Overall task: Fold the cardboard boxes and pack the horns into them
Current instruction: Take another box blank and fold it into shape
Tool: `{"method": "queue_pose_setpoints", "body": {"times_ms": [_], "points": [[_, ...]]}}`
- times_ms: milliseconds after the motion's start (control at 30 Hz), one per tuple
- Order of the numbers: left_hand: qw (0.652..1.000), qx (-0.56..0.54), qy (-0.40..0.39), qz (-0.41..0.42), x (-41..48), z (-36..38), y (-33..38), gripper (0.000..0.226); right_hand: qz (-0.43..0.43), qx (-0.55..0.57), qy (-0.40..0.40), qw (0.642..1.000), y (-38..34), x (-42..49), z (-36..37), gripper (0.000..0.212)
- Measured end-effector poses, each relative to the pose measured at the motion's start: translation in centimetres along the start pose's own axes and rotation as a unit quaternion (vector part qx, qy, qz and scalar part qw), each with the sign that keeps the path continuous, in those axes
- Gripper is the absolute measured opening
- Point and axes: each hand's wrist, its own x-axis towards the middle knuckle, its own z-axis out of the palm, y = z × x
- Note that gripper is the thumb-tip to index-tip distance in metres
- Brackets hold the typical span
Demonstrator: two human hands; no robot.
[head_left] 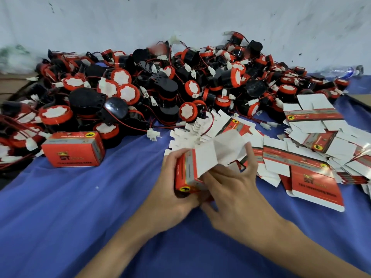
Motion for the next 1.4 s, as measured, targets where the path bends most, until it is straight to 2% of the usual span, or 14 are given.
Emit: {"method": "queue_pose_setpoints", "body": {"times_ms": [200, 267, 333, 433, 500, 633, 700, 833, 900, 1000, 1067, 1133, 1233, 1400], "points": [[0.996, 0.084, -0.017, 0.003, 0.4, -2.3, 0.3, 0.062, -0.124, -0.124, -0.289, 0.941, -0.2, 2.8, -1.4, 0.023], [0.997, 0.072, 0.019, -0.004, 0.6, -2.5, 0.1, 0.057, -0.197, -0.075, -0.262, 0.942, 0.7, 4.7, -1.5, 0.029], [0.994, 0.068, 0.089, -0.013, 1.0, -2.9, -0.2, 0.053, -0.234, 0.111, -0.163, 0.952, 2.2, 6.9, -1.7, 0.033], [0.980, 0.088, 0.176, -0.012, 1.7, -3.9, -0.7, 0.049, -0.062, 0.339, 0.056, 0.937, 4.9, 11.0, -0.3, 0.030], [0.980, 0.089, 0.176, -0.018, 1.7, -4.1, -0.8, 0.052, 0.104, 0.278, 0.063, 0.953, 7.0, 14.0, 2.3, 0.033], [0.981, 0.104, 0.160, -0.026, 1.8, -4.0, -1.2, 0.055, 0.192, 0.019, -0.231, 0.954, 8.9, 17.2, 8.0, 0.067], [0.982, 0.094, 0.161, -0.031, 1.8, -4.1, -1.3, 0.054, 0.193, 0.017, -0.193, 0.962, 8.9, 17.6, 9.3, 0.069], [0.982, 0.096, 0.158, -0.031, 1.8, -4.1, -1.3, 0.053, 0.185, 0.107, 0.024, 0.976, 9.5, 15.9, 7.5, 0.061], [0.982, 0.092, 0.161, -0.031, 1.8, -4.1, -1.4, 0.053, 0.188, 0.266, 0.081, 0.942, 9.9, 14.4, 4.8, 0.054], [0.985, 0.070, 0.156, -0.032, 1.8, -3.9, -1.2, 0.056, 0.177, 0.506, 0.103, 0.838, 9.2, 12.3, -0.1, 0.026], [0.989, 0.062, 0.131, -0.030, 1.7, -3.8, -1.1, 0.063, 0.167, 0.552, 0.099, 0.811, 8.0, 11.6, -2.7, 0.027], [0.992, 0.085, 0.093, -0.021, 1.5, -3.6, -1.1, 0.065, 0.097, 0.481, 0.042, 0.871, 6.2, 10.9, -3.8, 0.021], [0.993, 0.107, 0.046, -0.010, 1.5, -3.4, -1.0, 0.068, -0.063, 0.246, -0.091, 0.963, 4.0, 10.4, -3.0, 0.060], [0.998, 0.056, 0.031, -0.010, 1.8, -3.8, -1.2, 0.074, -0.124, 0.129, -0.118, 0.977, 2.6, 9.1, -1.2, 0.050]]}}
